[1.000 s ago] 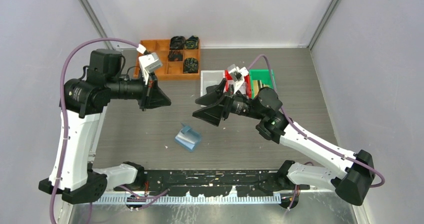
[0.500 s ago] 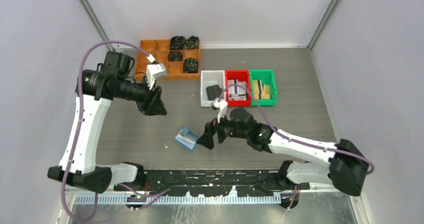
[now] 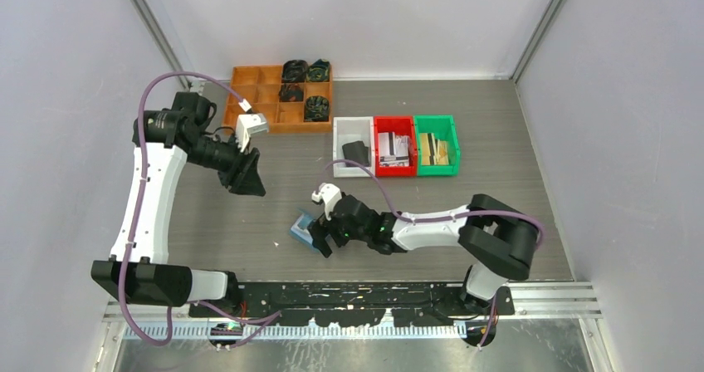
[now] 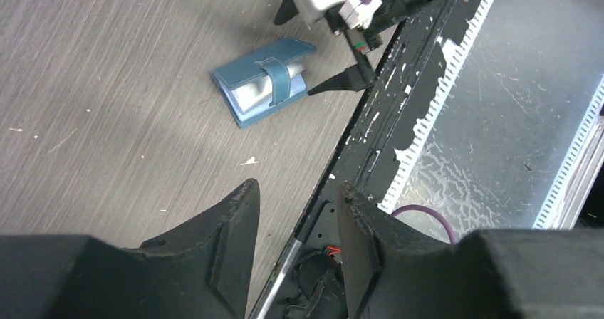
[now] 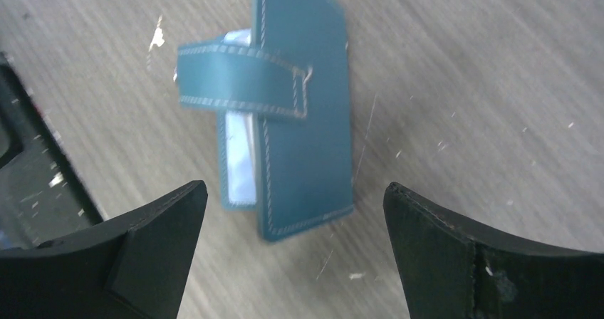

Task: Take the credit cards out of the card holder
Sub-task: Pick up the card holder from the center of the board.

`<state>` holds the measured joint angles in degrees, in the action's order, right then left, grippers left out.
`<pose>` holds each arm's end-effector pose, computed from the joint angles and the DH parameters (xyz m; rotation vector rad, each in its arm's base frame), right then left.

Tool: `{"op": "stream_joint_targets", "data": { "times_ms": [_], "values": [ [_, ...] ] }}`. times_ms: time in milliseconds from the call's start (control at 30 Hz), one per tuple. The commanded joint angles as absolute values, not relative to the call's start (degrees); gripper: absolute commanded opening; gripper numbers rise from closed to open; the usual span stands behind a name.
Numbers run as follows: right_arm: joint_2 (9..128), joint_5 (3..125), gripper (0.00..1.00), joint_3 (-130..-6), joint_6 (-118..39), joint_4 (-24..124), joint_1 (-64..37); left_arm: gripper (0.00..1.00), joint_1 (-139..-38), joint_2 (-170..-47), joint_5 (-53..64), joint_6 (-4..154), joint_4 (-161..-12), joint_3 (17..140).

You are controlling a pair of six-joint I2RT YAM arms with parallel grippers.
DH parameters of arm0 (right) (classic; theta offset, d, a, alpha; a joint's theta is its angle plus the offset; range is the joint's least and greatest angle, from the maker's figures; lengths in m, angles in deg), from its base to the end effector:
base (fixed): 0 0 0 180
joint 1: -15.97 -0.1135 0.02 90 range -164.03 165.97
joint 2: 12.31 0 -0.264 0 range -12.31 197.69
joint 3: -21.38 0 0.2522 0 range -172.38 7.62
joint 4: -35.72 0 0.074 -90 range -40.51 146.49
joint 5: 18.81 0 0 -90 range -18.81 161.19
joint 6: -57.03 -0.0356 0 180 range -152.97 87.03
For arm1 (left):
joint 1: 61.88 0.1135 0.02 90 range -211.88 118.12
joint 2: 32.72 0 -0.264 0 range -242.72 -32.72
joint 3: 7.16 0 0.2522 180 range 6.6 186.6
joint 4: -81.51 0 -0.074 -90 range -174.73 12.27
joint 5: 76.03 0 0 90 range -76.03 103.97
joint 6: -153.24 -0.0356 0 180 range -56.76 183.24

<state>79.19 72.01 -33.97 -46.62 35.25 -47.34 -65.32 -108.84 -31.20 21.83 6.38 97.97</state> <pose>0.1440 0.2853 0.1647 -0.9549 2.0838 0.7189 0.1996 -0.0373 0.3960 1.0810 2.2789 -0.8891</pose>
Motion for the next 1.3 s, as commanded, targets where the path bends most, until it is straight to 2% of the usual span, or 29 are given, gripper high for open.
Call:
{"op": "stream_joint_targets", "data": {
  "times_ms": [0,267,567,933,1133,1267],
  "values": [
    [82.94,80.59,0.99,-38.26,-41.76,28.5,-48.14,0.45,-64.29,-107.5,-35.06,18.19,9.5,97.83],
    [86.85,79.24,0.99,-38.88,-39.19,26.88,-49.92,0.44,-63.55,-107.77,-36.57,16.62,12.74,100.37],
    [84.56,75.16,1.0,-39.51,-42.58,26.12,-51.7,0.44,-63.61,-107.45,-36.92,15.77,13.84,100.38],
    [88.5,80.3,0.99,-40.47,-40.38,27.33,-51.88,0.43,-63.63,-105.2,-36.51,14.59,14.31,99.02],
    [89.27,82.37,0.93,-40.47,-37.72,27.44,-51.86,0.42,-63.58,-104.13,-36.86,13.89,13.89,97.04],
    [87.47,78.43,0.78,-39.38,-38.96,25.17,-51.54,0.42,-63.61,-102.76,-36.98,11.66,13.11,94.03]
  ]
}}
